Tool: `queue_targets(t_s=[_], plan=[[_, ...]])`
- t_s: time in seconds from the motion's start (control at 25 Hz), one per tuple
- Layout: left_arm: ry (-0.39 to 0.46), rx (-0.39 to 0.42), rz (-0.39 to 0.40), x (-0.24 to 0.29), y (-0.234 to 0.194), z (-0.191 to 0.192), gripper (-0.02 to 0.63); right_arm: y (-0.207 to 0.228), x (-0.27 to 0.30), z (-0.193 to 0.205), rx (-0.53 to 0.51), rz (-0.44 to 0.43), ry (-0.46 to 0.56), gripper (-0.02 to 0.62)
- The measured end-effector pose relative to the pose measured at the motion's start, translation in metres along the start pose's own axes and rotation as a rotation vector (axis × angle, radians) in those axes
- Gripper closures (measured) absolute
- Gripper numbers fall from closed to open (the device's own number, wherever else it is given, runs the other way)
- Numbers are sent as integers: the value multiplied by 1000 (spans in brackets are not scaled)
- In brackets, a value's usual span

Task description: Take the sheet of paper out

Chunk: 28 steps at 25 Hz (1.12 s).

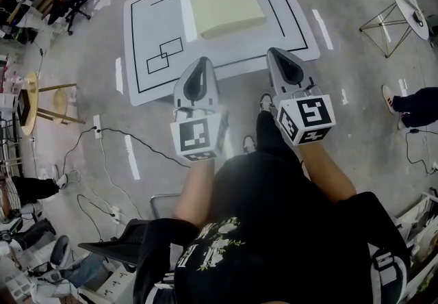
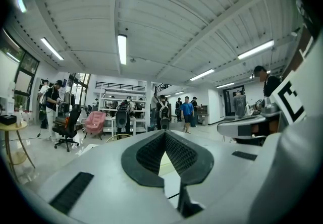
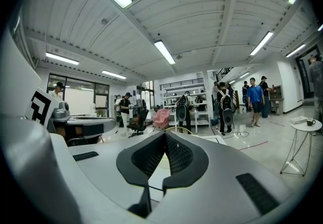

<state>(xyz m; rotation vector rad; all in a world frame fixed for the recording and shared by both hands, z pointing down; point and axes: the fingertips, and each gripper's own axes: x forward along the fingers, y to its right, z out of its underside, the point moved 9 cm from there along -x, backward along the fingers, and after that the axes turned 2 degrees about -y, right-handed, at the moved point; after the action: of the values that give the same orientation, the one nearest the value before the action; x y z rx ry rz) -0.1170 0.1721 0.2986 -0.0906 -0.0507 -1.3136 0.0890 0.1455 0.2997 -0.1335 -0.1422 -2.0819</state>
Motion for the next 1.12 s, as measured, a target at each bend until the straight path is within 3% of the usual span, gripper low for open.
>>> queue_targets(t_s=[0.52, 1.12], plan=[[-9, 3, -36, 38, -15, 1, 606, 19, 43, -1, -2, -21, -19, 595], [-52, -10, -68, 118, -33, -3, 606, 66, 119, -10, 3, -49, -60, 595]])
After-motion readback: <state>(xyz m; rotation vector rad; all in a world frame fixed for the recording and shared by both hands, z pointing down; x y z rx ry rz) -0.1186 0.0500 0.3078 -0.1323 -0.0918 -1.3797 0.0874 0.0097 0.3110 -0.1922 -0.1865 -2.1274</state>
